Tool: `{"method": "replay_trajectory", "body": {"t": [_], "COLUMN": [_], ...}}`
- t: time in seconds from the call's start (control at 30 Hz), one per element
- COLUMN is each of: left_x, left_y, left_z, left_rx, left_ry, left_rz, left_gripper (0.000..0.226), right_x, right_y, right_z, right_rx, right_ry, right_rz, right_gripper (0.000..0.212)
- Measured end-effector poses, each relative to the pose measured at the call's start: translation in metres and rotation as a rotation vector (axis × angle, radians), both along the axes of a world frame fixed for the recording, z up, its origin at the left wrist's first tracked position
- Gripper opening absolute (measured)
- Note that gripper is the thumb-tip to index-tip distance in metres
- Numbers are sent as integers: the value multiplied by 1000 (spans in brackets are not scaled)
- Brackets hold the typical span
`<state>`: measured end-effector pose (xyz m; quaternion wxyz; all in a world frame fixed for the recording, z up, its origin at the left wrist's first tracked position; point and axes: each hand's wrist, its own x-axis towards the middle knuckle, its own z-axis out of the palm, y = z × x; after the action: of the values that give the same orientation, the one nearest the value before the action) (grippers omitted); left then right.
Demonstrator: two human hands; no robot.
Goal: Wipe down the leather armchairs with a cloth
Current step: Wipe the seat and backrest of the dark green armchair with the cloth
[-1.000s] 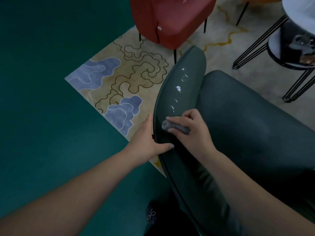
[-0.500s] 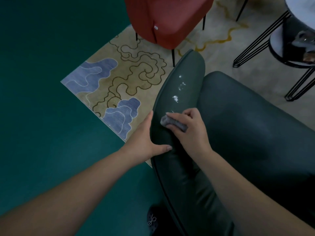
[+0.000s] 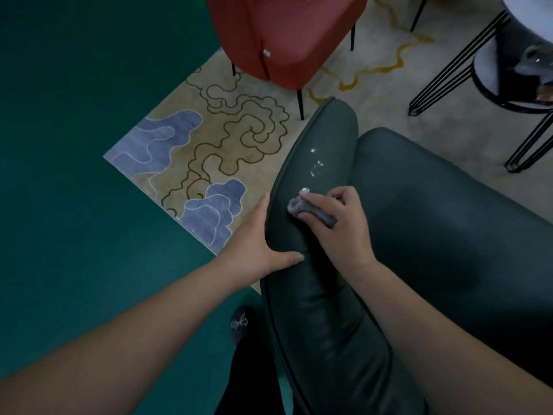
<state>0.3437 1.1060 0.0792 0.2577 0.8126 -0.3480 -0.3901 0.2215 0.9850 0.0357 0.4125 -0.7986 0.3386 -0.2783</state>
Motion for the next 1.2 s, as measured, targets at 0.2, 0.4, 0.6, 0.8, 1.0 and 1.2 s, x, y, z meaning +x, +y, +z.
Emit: {"method": "replay_trajectory", "body": {"t": [0.2,0.4,0.6,0.8,1.0,1.2], "left_x": [24,53,69,83,93,95], "left_y": [-31,-53,-59,-72,-100,-101], "left_z": [-6,-7,-11,-13,-13,-16], "left_rx": [4,-5,61,78,76,78], "left_ry": [29,117,166,116,50,64], "left_rz": [-62,-195,-301,-427,-486,-477], "left_gripper": [125,126,132,136,138,138], "right_x": [17,17,58,39,74,71], "right_y": [-10,-1,-42,-11,-58,-72], "right_z": [-3,-6,0,2,-2,-1], "right_rx": [-21,-56,208,-51,66,155], "right_ry": [58,3,-11,78,110,87], "right_rz": [-67,-86,-416,-276,-446,-404], "right_gripper": [34,37,37,39,34,35]}}
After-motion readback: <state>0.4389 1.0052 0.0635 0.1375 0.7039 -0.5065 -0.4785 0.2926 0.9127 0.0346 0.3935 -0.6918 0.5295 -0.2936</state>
